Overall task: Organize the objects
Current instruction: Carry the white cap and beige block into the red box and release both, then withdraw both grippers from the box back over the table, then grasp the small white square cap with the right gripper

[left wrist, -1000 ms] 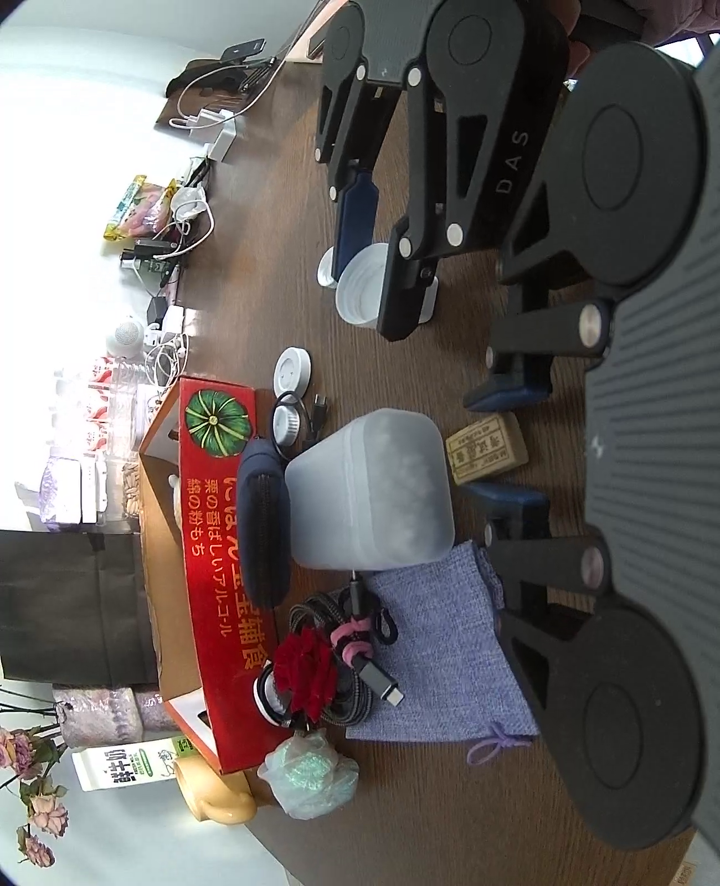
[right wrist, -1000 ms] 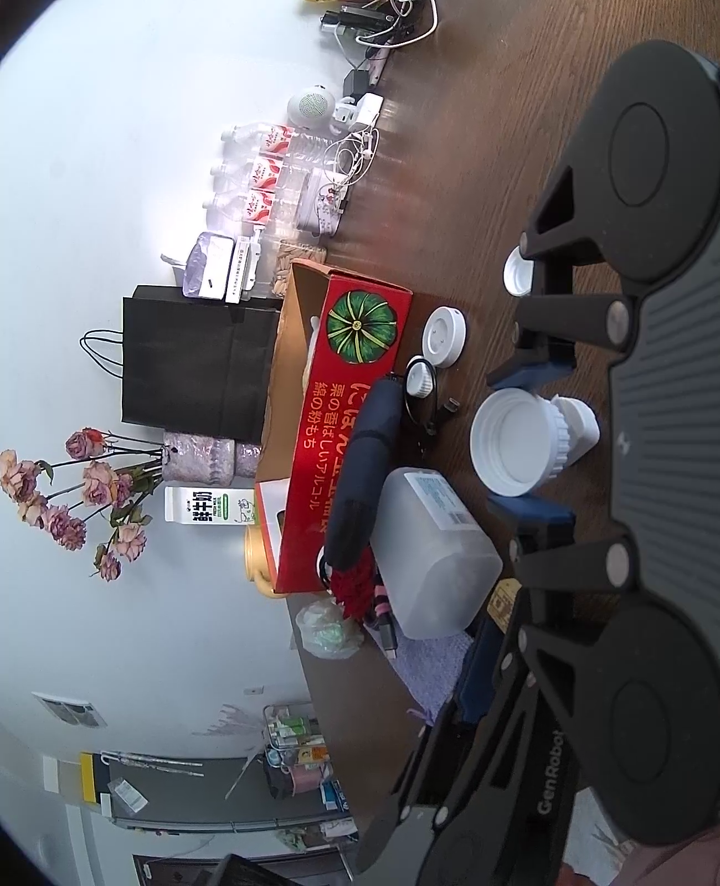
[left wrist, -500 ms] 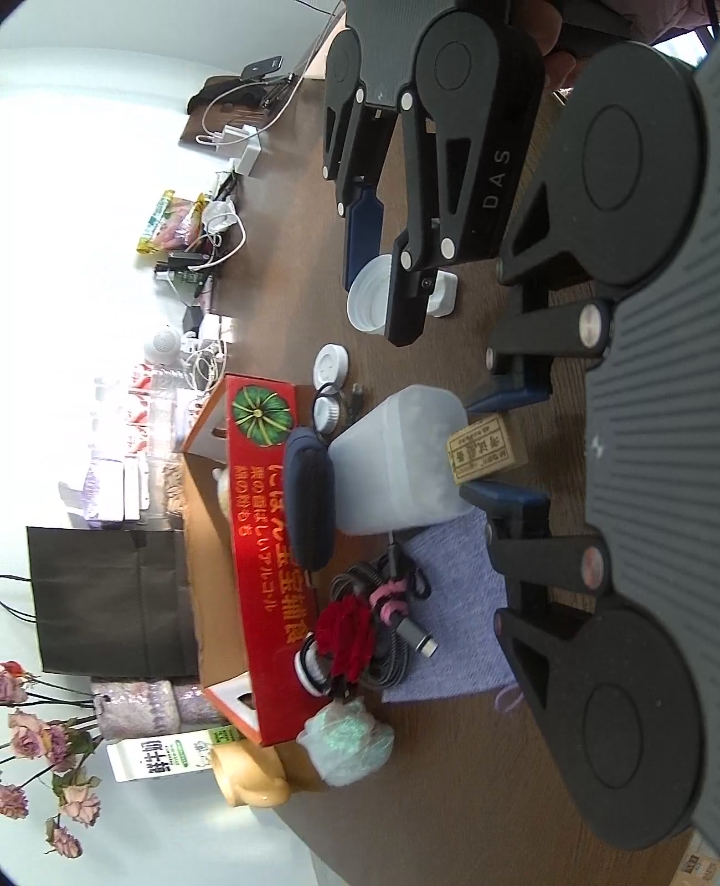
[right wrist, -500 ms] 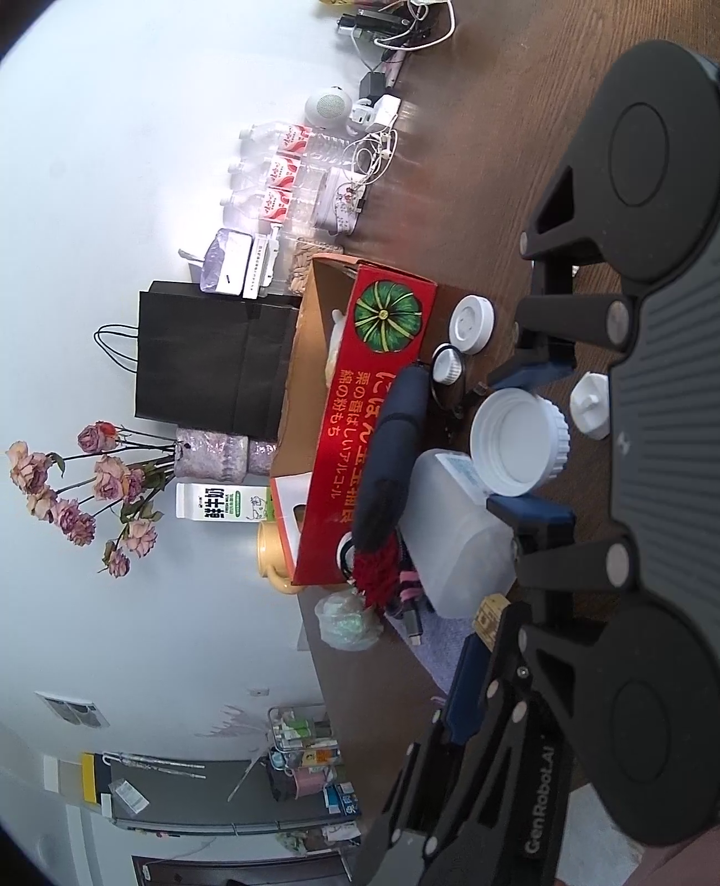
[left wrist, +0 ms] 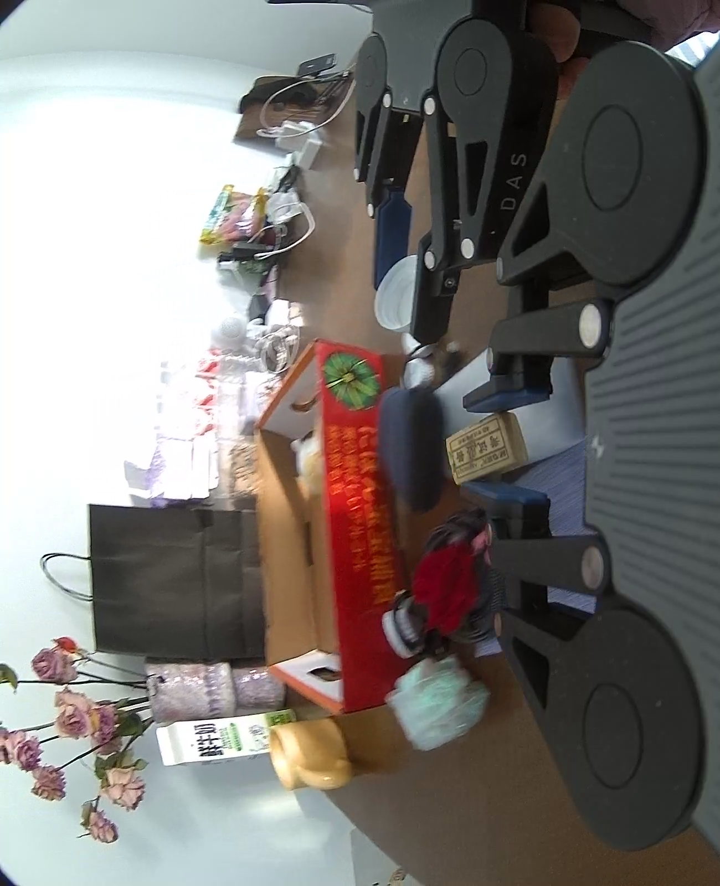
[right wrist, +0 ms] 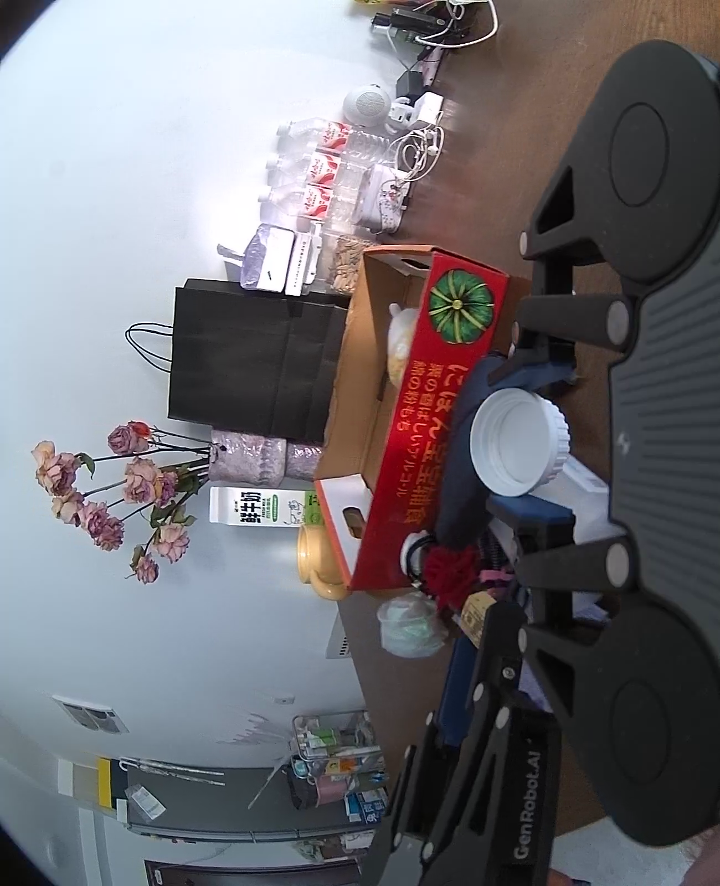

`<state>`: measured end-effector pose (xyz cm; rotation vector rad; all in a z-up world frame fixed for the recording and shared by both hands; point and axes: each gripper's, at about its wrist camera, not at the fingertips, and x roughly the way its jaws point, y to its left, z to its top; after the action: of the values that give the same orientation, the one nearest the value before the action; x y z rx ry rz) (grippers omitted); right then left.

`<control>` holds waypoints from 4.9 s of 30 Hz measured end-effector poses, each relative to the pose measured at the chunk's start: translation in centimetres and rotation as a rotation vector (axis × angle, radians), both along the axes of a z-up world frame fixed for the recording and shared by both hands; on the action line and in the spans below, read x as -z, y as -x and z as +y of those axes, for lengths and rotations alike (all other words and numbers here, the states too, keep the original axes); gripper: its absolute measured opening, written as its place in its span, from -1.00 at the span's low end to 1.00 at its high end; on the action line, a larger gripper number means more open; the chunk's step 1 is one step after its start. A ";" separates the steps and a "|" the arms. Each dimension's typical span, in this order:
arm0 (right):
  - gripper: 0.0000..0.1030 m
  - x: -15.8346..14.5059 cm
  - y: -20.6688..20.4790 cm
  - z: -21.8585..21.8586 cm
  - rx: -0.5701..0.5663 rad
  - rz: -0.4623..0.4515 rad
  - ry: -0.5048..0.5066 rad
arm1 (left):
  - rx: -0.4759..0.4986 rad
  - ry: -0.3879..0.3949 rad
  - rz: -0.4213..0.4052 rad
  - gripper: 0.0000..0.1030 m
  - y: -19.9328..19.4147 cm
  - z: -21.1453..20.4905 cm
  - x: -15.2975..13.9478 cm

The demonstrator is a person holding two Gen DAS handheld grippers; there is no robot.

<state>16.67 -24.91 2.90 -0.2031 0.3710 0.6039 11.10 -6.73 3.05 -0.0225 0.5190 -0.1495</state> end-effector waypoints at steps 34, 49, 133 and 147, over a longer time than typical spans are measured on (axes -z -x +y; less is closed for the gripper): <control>-0.24 -0.3 -21.3 11.2 0.056 0.085 0.024 | -0.104 0.074 -0.125 -0.46 -20.7 8.3 -1.5; 0.24 1.5 -22.1 10.9 0.081 0.132 0.035 | -0.130 0.064 -0.062 -0.01 -21.8 8.9 0.0; 0.40 5.4 0.7 -2.7 0.219 0.223 0.036 | -0.228 0.019 0.090 1.00 -1.0 9.5 3.8; -0.48 5.6 0.6 -2.6 0.192 0.216 0.015 | -0.231 0.023 0.099 1.00 -0.9 9.5 4.1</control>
<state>16.06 -27.46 -2.71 -0.1152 0.5970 0.4346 11.96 2.75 -1.04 -0.1127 0.6097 0.0721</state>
